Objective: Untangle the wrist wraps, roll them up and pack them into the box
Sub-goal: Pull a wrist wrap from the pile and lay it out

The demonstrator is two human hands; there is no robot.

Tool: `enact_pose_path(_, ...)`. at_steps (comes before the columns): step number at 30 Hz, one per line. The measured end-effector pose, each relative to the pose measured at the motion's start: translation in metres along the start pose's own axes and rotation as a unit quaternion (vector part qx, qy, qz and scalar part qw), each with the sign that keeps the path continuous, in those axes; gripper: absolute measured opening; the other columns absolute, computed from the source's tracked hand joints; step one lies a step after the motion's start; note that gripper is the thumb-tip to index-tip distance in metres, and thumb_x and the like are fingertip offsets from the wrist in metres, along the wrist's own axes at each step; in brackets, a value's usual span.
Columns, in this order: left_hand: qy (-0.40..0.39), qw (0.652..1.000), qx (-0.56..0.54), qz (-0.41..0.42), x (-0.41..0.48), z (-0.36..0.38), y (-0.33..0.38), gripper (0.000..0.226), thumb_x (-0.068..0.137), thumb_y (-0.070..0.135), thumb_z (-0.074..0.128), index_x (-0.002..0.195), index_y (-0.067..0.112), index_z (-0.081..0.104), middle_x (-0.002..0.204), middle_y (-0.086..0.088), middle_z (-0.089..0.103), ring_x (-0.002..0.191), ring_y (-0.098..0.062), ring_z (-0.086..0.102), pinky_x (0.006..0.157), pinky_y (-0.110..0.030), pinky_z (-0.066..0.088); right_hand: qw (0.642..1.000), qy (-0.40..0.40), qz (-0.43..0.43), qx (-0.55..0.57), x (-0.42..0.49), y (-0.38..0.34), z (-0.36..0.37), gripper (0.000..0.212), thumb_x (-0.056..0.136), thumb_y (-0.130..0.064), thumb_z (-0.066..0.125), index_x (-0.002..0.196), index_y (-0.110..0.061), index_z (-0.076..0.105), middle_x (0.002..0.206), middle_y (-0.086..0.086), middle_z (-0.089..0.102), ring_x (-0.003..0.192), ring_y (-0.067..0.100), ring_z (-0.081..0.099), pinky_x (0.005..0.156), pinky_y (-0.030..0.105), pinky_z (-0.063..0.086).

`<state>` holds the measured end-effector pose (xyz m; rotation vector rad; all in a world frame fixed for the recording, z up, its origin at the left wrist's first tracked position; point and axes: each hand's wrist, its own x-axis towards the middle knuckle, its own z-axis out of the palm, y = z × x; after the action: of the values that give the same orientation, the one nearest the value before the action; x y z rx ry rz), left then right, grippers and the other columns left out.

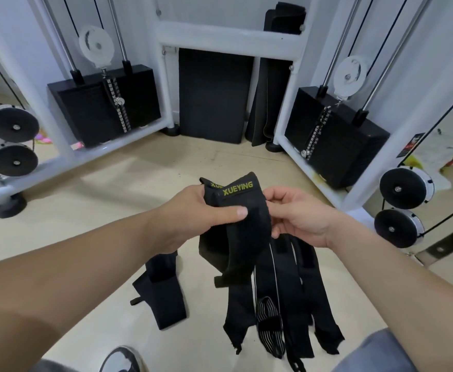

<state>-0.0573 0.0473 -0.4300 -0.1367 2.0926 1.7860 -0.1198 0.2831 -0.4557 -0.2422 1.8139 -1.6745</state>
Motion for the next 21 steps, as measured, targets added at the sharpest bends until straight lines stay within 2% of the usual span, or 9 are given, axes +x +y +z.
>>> enact_pose_path(3, -0.019, 0.999, 0.012, -0.026, 0.004, 0.004, -0.006, 0.029, 0.088, 0.015, 0.085, 0.115, 0.012, 0.076, 0.106, -0.006, 0.082, 0.100, -0.023, 0.080, 0.096, -0.042, 0.062, 0.996, 0.058, -0.050, -0.041, 0.010, 0.007, 0.010, 0.005, 0.106, -0.013, 0.063, 0.102, -0.010, 0.066, 0.075, 0.004, 0.069, 0.046, 0.015, 0.051, 0.039, 0.025, 0.041)
enact_pose_path(5, -0.044, 0.998, 0.023, -0.043, 0.005, 0.004, -0.008, 0.026, 0.088, 0.014, 0.085, 0.113, 0.010, 0.078, 0.107, -0.007, 0.082, 0.102, -0.024, 0.079, 0.100, -0.042, 0.060, 0.986, 0.127, -0.085, -0.061, 0.017, 0.006, 0.012, 0.013, 0.109, -0.007, 0.056, 0.100, -0.011, 0.064, 0.071, -0.001, 0.069, 0.044, 0.017, 0.051, 0.036, 0.026, 0.040)
enact_pose_path(7, -0.086, 0.993, 0.052, -0.059, 0.004, 0.006, -0.009, 0.025, 0.088, 0.012, 0.084, 0.112, 0.012, 0.079, 0.107, -0.005, 0.082, 0.104, -0.021, 0.079, 0.101, -0.039, 0.059, 0.971, 0.209, -0.106, -0.042, 0.022, 0.000, 0.009, 0.013, 0.107, -0.006, 0.059, 0.098, -0.013, 0.066, 0.077, -0.001, 0.073, 0.057, 0.022, 0.062, 0.047, 0.031, 0.051)
enact_pose_path(9, -0.107, 0.990, 0.061, -0.064, 0.002, 0.012, -0.009, 0.025, 0.090, 0.011, 0.082, 0.114, 0.015, 0.078, 0.108, -0.001, 0.082, 0.105, -0.017, 0.078, 0.101, -0.035, 0.058, 0.958, 0.259, -0.110, -0.050, 0.026, 0.000, 0.007, 0.012, 0.103, -0.008, 0.066, 0.097, -0.017, 0.071, 0.092, 0.005, 0.076, 0.078, 0.023, 0.069, 0.068, 0.039, 0.059)
enact_pose_path(12, -0.092, 0.993, 0.056, -0.051, 0.003, 0.017, -0.011, 0.032, 0.088, 0.008, 0.083, 0.118, 0.017, 0.075, 0.109, 0.002, 0.082, 0.105, -0.015, 0.078, 0.101, -0.033, 0.058, 0.956, 0.285, -0.060, -0.041, 0.032, 0.004, 0.016, 0.005, 0.103, -0.026, 0.070, 0.104, -0.021, 0.069, 0.107, 0.009, 0.074, 0.083, 0.018, 0.069, 0.070, 0.036, 0.060)
enact_pose_path(14, -0.074, 0.996, 0.044, -0.038, 0.004, 0.017, -0.013, 0.039, 0.086, 0.006, 0.084, 0.121, 0.020, 0.072, 0.111, 0.003, 0.082, 0.106, -0.015, 0.077, 0.101, -0.033, 0.058, 0.960, 0.280, 0.013, 0.005, 0.035, 0.003, 0.021, 0.026, 0.106, -0.042, 0.062, 0.107, -0.016, 0.066, 0.101, 0.010, 0.071, 0.082, 0.023, 0.069, 0.073, 0.040, 0.061)
enact_pose_path(17, -0.038, 0.999, 0.025, -0.015, 0.005, 0.015, -0.017, 0.043, 0.086, 0.004, 0.084, 0.122, 0.022, 0.070, 0.111, 0.004, 0.081, 0.105, -0.013, 0.077, 0.098, -0.032, 0.059, 0.975, 0.192, 0.089, 0.070, 0.033, -0.002, 0.021, 0.063, 0.107, -0.063, 0.045, 0.113, -0.006, 0.072, 0.104, 0.020, 0.076, 0.097, 0.035, 0.077, 0.094, 0.051, 0.062)
enact_pose_path(19, -0.017, 1.000, 0.011, -0.003, 0.006, 0.013, -0.018, 0.044, 0.086, 0.003, 0.084, 0.124, 0.022, 0.070, 0.111, 0.004, 0.081, 0.105, -0.012, 0.077, 0.097, -0.031, 0.059, 0.984, 0.141, 0.077, 0.077, 0.031, -0.001, 0.021, 0.059, 0.102, -0.063, 0.054, 0.110, -0.008, 0.075, 0.103, 0.015, 0.076, 0.099, 0.033, 0.075, 0.100, 0.052, 0.058)
enact_pose_path(21, -0.007, 1.000, 0.004, 0.007, 0.007, 0.010, -0.018, 0.044, 0.087, 0.003, 0.083, 0.123, 0.023, 0.070, 0.112, 0.002, 0.081, 0.105, -0.014, 0.078, 0.097, -0.033, 0.060, 0.988, 0.119, 0.031, 0.090, 0.028, 0.000, 0.025, 0.031, 0.100, -0.039, 0.071, 0.111, -0.010, 0.074, 0.104, 0.012, 0.077, 0.097, 0.030, 0.076, 0.097, 0.051, 0.060)
